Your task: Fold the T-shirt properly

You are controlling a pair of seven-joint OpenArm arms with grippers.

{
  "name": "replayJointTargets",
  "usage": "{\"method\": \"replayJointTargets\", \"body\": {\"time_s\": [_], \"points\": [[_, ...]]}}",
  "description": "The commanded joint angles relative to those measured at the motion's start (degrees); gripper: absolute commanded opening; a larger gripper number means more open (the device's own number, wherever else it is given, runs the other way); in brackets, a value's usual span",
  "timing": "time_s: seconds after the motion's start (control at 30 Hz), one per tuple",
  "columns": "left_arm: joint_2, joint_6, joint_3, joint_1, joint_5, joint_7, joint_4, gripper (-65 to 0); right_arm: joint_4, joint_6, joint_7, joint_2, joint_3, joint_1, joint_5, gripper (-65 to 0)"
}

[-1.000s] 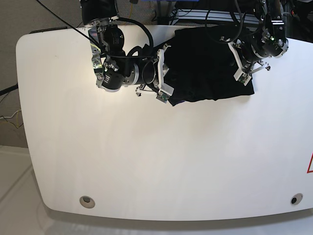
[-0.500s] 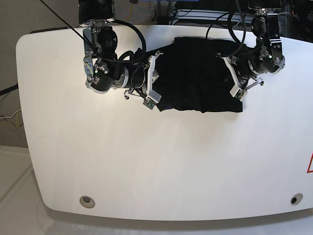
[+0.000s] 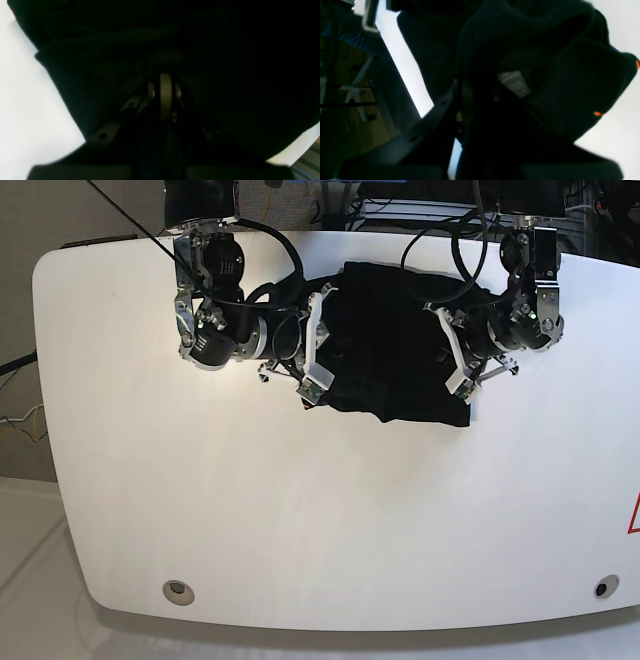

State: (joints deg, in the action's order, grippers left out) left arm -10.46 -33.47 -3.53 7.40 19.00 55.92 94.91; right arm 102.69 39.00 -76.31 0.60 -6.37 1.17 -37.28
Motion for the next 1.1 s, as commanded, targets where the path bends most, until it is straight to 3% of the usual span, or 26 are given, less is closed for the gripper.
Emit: {"method": "replayJointTargets", "body": {"time_s": [0.0,0.77,1.07], "points": [[0.0,-0.1,0.0,-0.9,0.3,-0.6,1.0,-65.0,1.1,0.2,1.2,-0.3,0.0,-0.8,-1.4,-65.0],[-1.2,-0.1,-0.6,-1.1,0.6,-0.6,11.2,-65.0,5.0,0.2,1.2,-2.1,0.1,-1.3,-1.5,-65.0],[-1.4,-0.1,-8.3,-0.7,0.6,-0.6,14.8,-65.0,5.0,0.2,1.2,-2.3,0.0,-2.4,-1.8,-65.0]]}}
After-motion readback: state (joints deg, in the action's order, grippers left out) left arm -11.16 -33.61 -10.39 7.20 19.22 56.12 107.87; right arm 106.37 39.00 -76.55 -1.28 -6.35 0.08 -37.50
